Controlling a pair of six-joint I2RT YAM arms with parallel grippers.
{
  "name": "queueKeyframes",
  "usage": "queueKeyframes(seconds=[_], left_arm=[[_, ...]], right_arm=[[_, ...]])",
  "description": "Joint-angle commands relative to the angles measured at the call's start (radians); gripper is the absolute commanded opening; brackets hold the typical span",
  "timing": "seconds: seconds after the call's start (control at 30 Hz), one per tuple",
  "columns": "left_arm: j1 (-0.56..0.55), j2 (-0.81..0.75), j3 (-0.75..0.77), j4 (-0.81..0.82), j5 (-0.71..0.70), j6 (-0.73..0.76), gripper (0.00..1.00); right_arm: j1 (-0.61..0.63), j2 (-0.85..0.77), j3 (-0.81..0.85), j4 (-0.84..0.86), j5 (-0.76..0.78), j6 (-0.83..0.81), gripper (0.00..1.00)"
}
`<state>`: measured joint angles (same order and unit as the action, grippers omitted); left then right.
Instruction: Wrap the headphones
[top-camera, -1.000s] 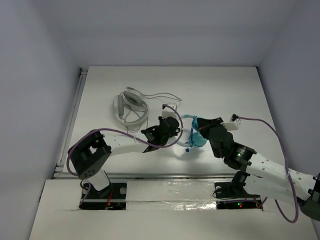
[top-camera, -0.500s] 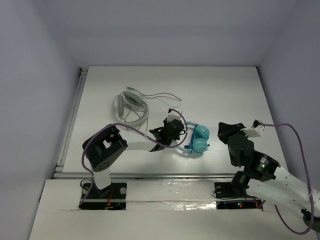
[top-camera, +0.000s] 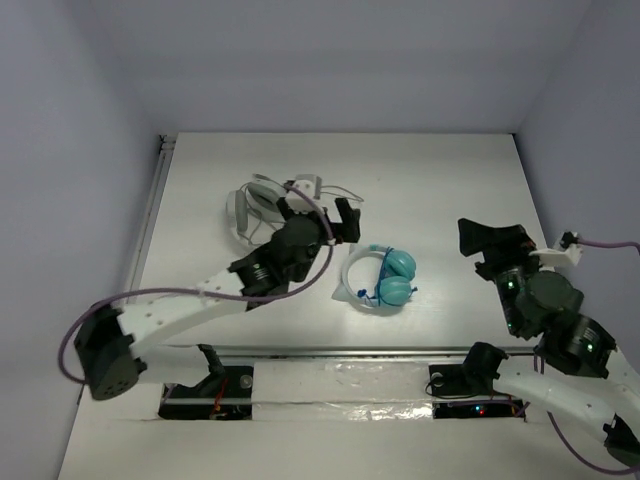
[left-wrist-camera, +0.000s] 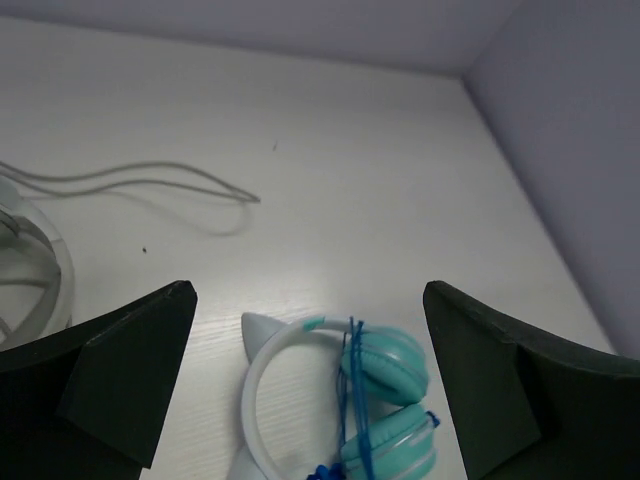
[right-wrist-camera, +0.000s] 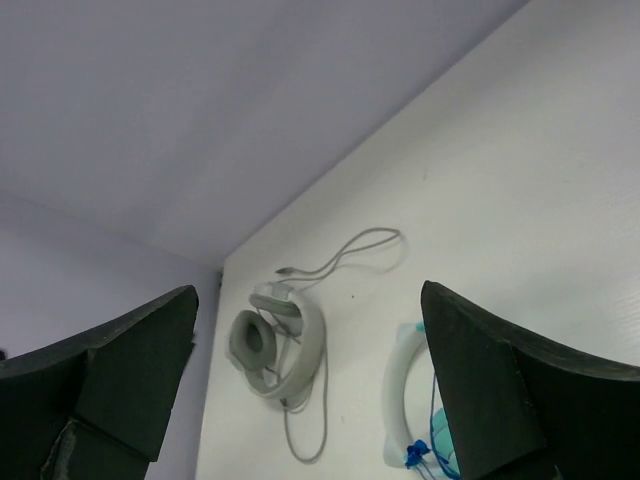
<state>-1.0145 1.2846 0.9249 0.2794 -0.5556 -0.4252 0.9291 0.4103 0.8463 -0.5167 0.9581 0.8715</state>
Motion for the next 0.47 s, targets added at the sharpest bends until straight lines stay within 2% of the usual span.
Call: queueKeyframes(seconds=[0.0,0.1,0.2,0.3,0.43], left_arm=[[-0.006,-0.186,-0.014,-0.080,-0.079,0.019,0.99],[-0.006,-0.321,-0.031,-0.133,-0.105,0.026,0.99],[-0.006,-0.424,-0.044,-0.160,-0.124,0.026,0.99],[-0.006,-0.481,-0.078,-0.148,-0.112,0.037,0.99],[-0.006,-0.472,-0.069,-0.181,-0.122,0.011,0.99]], right_arm=[[-0.004,-0.021,0.091,-0.003,0.007,-0.058,1.00],[-0.004,-0.013,0.152,-0.023,-0.059,-0.112,1.00],[-0.004,-0.021,0.178,-0.057,-0.050,-0.118,1.00],[-0.004,-0.042,0.129,-0.045,-0.038,-0.120,1.00],[-0.004,-0.105,0.048,0.013,-0.077,-0.126,1.00]])
